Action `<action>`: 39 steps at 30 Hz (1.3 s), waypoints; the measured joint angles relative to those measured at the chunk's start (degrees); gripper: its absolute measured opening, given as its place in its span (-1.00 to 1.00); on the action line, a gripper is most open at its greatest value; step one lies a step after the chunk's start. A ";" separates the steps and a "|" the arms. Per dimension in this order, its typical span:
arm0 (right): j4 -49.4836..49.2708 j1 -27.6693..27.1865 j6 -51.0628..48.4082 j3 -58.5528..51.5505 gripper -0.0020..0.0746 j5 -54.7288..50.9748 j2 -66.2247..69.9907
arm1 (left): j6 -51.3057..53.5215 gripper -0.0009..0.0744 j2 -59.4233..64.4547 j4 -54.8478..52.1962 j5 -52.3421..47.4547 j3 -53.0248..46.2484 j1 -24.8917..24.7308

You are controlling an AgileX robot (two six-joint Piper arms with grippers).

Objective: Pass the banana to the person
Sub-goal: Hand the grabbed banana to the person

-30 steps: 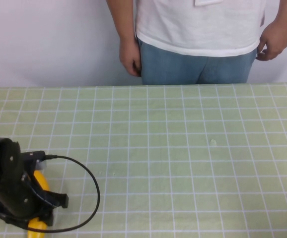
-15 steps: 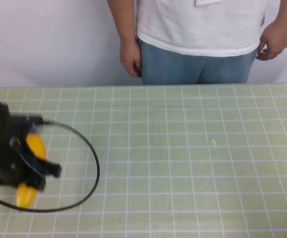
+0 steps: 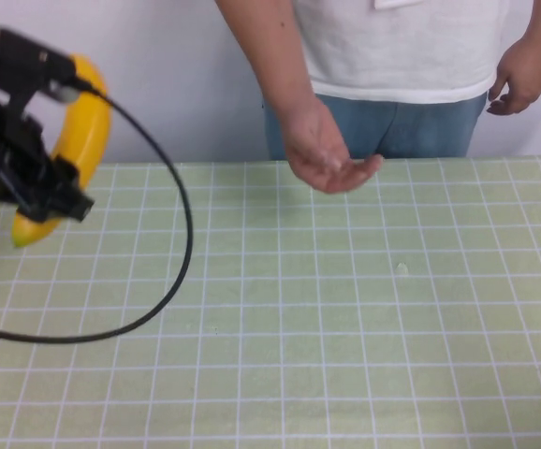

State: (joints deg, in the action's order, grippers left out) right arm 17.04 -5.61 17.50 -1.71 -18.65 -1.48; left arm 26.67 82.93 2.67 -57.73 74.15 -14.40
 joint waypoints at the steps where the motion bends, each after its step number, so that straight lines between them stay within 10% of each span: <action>1: 0.00 0.00 0.00 0.00 -0.97 0.00 0.00 | 1.78 -0.23 0.00 1.48 -0.33 1.64 -0.31; 20: 0.00 0.00 0.00 0.00 -0.97 0.00 0.00 | 7.90 -0.23 19.59 -7.15 -13.06 25.93 -26.58; 33: 0.00 0.00 0.00 0.00 -0.97 0.00 0.00 | 2.95 -0.23 24.01 -9.90 -12.74 26.01 -29.35; 39: 0.00 0.00 0.00 0.00 -0.97 0.00 0.00 | -1.49 0.36 23.54 -12.09 -12.96 26.01 -29.46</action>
State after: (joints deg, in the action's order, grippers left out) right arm 17.04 -5.61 17.50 -1.71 -18.65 -1.48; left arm 25.18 106.46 -9.41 -70.68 100.16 -43.86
